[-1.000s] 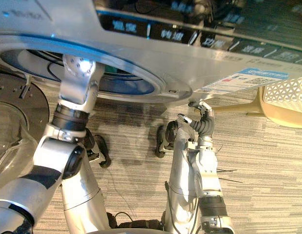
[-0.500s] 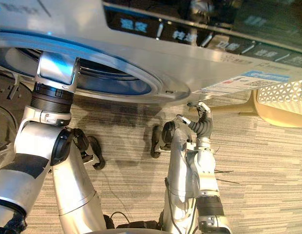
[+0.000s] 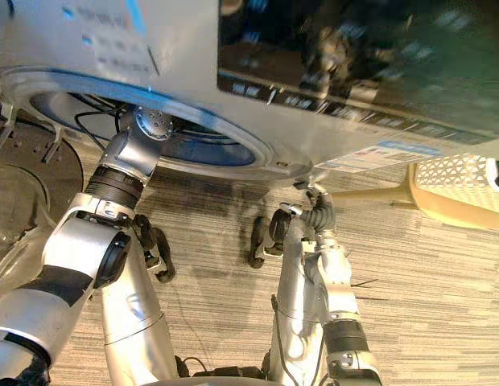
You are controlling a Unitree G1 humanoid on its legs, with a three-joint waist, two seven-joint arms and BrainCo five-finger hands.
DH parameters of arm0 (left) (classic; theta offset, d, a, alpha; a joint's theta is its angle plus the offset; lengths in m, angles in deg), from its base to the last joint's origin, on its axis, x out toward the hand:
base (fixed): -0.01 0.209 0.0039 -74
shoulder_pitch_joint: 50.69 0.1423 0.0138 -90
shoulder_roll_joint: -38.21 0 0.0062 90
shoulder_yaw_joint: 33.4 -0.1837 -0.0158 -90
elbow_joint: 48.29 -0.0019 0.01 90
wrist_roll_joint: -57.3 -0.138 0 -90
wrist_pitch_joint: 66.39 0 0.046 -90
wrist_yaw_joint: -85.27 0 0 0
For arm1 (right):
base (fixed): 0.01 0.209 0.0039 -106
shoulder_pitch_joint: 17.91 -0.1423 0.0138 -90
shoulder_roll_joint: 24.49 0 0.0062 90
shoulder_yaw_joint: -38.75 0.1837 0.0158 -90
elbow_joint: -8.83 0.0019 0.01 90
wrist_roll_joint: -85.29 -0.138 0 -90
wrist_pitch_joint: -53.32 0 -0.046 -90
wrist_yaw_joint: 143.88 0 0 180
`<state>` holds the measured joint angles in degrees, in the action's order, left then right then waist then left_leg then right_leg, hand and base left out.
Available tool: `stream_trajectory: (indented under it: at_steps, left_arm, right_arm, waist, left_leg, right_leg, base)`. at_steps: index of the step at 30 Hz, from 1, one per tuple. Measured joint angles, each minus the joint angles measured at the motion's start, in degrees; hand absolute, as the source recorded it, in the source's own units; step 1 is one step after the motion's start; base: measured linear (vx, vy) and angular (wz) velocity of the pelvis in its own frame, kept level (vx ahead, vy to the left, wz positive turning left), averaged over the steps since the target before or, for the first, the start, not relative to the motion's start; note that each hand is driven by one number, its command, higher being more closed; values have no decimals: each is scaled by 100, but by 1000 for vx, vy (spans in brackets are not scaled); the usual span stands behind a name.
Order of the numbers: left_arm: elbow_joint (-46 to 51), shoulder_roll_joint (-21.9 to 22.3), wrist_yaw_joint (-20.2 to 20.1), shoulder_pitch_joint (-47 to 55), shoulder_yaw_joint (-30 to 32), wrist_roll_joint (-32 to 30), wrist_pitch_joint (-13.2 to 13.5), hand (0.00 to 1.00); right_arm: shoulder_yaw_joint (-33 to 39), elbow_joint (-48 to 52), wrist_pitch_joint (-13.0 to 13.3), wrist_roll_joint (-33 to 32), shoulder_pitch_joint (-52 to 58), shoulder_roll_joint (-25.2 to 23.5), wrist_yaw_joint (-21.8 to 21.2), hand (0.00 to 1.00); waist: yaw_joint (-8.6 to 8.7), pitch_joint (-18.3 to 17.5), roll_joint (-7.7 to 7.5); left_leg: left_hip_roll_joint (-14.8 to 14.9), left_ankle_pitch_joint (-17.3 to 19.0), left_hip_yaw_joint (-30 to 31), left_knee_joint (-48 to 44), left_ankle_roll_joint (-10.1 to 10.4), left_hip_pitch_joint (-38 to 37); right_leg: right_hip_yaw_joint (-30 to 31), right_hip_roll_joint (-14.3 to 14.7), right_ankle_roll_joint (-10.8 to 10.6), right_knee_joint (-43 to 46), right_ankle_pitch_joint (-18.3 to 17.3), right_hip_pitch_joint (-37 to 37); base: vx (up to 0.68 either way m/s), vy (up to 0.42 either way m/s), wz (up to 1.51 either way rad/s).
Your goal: Pick up the laundry basket with both hands and put the clothes into the washing machine.
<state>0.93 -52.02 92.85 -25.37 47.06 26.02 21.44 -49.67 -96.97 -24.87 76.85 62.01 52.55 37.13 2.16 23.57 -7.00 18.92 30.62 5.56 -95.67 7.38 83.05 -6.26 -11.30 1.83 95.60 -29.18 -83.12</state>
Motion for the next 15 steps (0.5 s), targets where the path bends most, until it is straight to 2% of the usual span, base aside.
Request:
stream_trajectory:
  at_steps: [4, 6, 9, 11, 15]
  left_arm:
    - [713, 23, 88, 741, 23, 252, 41, 0]
    - [995, 141, 360, 1399, 94, 503, 159, 0]
    - [1183, 280, 527, 2290, 119, 604, 216, 0]
    - [1244, 449, 528, 2913, 121, 726, 268, 0]
    - [1712, 882, 516, 4765, 374, 1612, 538, 0]
  right_arm:
    - [-49, -106, -112, 3, 190, -76, 12, 0]
    - [-208, -126, -113, 11, 408, -84, -3, 0]
    - [-389, -215, -123, 55, 628, -215, -11, 0]
    - [-372, -339, -135, 115, 788, -225, -3, 0]
    - [-371, -595, -334, 314, 1246, -228, 2, 0]
  waist:
    - [-66, -67, 10]
    - [-140, -74, 20]
    - [-217, -115, 44]
    - [-295, -292, 155]
    - [-321, -647, 322]
  left_leg:
    - [9, -20, -38, 258, 20, -365]
    - [24, -42, -137, 599, 60, -767]
    - [31, -79, -276, 1097, 117, -1382]
    - [36, -148, -365, 1466, 89, -1763]
    - [2, -276, -649, 2503, 118, -3162]
  right_leg:
    - [-87, -4, 50, -221, 2, 355]
    - [-129, 6, 50, -525, 1, 735]
    - [-183, 23, 45, -970, 0, 1322]
    - [-250, 33, 27, -1327, 11, 1718]
    - [-371, 52, -59, -2266, 61, 3052]
  base:
    - [95, -49, 2]
    - [66, -50, 4]
    - [71, -56, 6]
    - [122, -67, 8]
    - [151, -38, 9]
